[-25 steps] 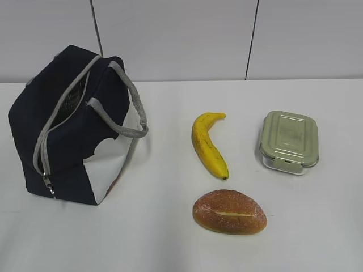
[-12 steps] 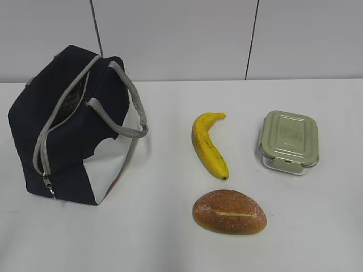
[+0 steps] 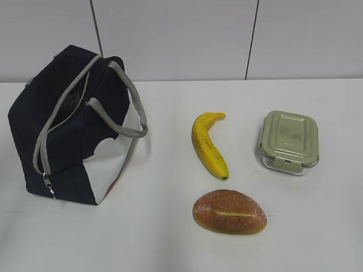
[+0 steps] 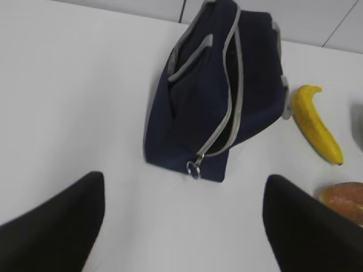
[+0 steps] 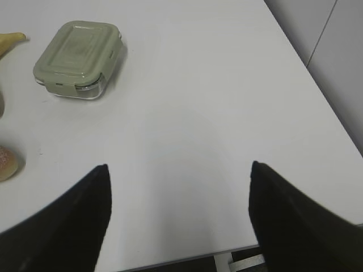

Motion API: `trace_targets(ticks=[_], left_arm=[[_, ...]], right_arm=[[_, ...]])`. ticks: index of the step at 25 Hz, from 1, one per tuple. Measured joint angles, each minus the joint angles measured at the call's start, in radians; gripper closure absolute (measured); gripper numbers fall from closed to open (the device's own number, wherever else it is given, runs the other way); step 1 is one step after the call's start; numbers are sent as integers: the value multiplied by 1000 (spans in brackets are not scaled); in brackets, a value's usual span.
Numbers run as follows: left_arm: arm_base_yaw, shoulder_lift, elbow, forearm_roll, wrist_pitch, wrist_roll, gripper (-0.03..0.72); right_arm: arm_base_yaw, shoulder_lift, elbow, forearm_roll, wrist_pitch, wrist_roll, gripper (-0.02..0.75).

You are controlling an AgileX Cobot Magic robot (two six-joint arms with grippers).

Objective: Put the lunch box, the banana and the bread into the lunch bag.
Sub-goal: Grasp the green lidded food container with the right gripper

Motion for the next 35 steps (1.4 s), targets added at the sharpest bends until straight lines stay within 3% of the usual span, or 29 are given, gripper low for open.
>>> trace_targets(ticks=[11, 21, 26, 35], left_arm=[[0, 688, -452, -178, 3, 190, 128], [-36, 1222, -843, -196, 144, 290, 143], [-83, 1354, -898, -192, 146, 355, 175], [-88, 1407, -900, -185, 124, 362, 280]], right_arm=[[0, 0, 0, 0, 0, 0, 177], [0, 0, 0, 0, 0, 0, 177], [0, 0, 0, 0, 0, 0, 177], [0, 0, 0, 0, 0, 0, 177]])
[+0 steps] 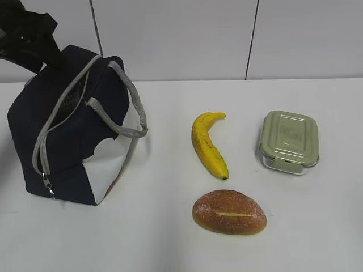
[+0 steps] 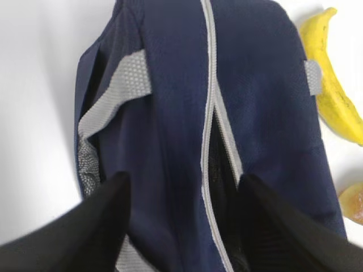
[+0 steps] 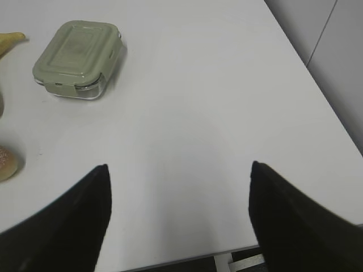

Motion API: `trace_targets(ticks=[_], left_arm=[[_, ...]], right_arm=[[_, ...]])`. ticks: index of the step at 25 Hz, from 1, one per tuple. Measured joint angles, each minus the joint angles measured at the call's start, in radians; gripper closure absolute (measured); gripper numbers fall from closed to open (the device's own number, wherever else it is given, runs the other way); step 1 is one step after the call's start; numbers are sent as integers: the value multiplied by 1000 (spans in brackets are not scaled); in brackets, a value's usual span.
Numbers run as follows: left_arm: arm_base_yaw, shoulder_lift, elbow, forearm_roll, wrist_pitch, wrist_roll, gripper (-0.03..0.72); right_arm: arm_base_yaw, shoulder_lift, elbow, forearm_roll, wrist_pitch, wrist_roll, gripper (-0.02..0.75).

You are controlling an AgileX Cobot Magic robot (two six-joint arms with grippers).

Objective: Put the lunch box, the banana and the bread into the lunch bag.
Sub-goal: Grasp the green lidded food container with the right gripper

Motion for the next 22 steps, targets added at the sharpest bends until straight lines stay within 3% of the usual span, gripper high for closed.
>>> trace_targets(ticks=[8, 10, 13, 15, 22], left_arm=[[0, 41, -4, 0, 4, 0, 370], [0, 42, -4, 1, 3, 0, 440], [0, 42, -4, 0, 2, 0, 627], [0, 42, -4, 0, 2, 0, 683], [0, 42, -4, -20, 4, 0, 691]], right_arm=[[0, 0, 0, 0, 0, 0, 177], [0, 0, 0, 0, 0, 0, 177], [0, 0, 0, 0, 0, 0, 177], [0, 0, 0, 0, 0, 0, 177], [0, 0, 0, 0, 0, 0, 177]])
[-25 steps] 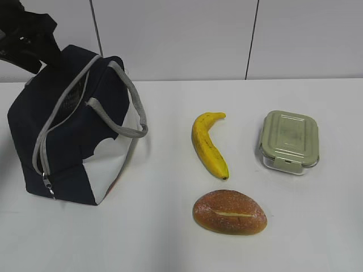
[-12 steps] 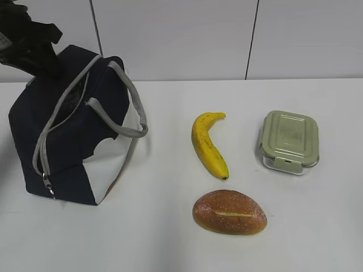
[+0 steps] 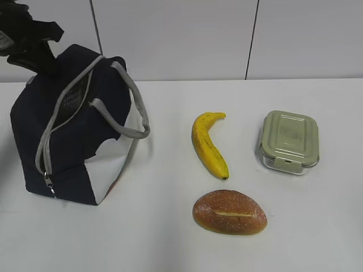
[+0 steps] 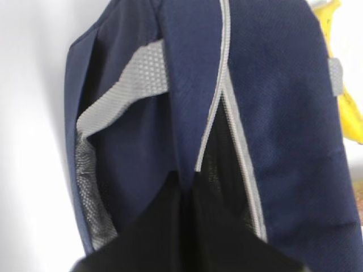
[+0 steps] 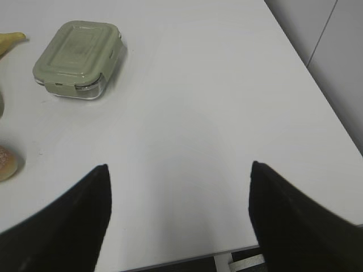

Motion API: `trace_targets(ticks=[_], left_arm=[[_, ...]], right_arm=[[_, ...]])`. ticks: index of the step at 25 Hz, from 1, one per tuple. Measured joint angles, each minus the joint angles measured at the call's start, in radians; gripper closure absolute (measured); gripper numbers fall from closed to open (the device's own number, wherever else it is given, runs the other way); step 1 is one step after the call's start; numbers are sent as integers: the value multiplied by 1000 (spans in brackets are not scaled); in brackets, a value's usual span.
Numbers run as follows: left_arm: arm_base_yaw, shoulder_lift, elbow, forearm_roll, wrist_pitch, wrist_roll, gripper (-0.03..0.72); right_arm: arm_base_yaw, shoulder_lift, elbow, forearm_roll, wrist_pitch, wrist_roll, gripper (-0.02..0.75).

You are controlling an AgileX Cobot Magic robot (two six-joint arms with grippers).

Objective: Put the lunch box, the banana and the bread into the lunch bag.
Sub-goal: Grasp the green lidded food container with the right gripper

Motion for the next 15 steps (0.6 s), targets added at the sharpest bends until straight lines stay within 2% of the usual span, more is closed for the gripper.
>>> trace_targets(ticks=[9, 15], left_arm=[[0, 0, 0, -85, 10, 0, 691], [0, 0, 0, -98, 15, 0, 691]], right_arm=[[0, 0, 0, 0, 0, 0, 177], [0, 0, 0, 0, 0, 0, 177]])
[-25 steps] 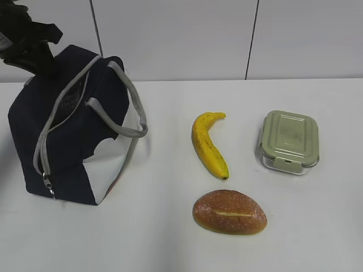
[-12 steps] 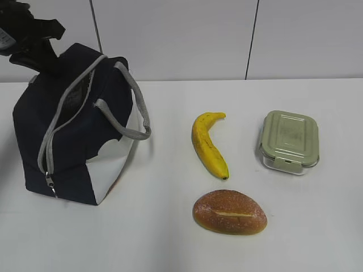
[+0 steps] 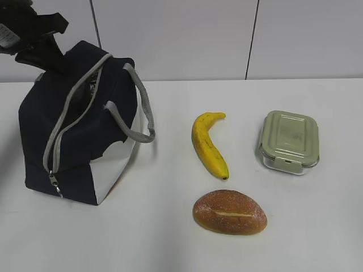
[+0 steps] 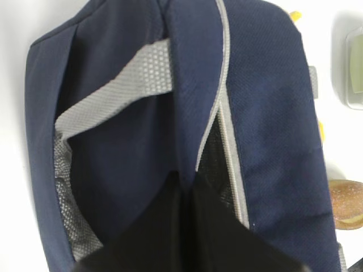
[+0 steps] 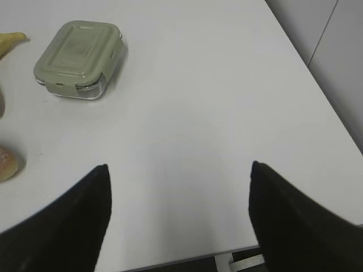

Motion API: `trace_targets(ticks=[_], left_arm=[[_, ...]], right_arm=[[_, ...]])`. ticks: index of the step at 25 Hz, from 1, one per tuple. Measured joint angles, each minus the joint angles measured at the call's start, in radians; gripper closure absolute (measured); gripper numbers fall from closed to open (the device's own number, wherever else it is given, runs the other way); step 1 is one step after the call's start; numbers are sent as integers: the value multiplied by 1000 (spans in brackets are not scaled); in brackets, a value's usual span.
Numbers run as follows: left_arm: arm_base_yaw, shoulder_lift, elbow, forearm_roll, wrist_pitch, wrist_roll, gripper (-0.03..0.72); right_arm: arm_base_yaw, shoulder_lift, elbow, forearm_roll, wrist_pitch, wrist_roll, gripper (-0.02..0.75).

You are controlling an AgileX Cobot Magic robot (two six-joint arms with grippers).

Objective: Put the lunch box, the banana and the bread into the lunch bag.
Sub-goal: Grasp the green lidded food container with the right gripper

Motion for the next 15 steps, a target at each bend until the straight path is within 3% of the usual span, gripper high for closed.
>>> trace_targets(ticks=[15], left_arm=[[0, 0, 0, -2, 2, 0, 691]], right_arm=[[0, 0, 0, 13, 0, 0, 177]])
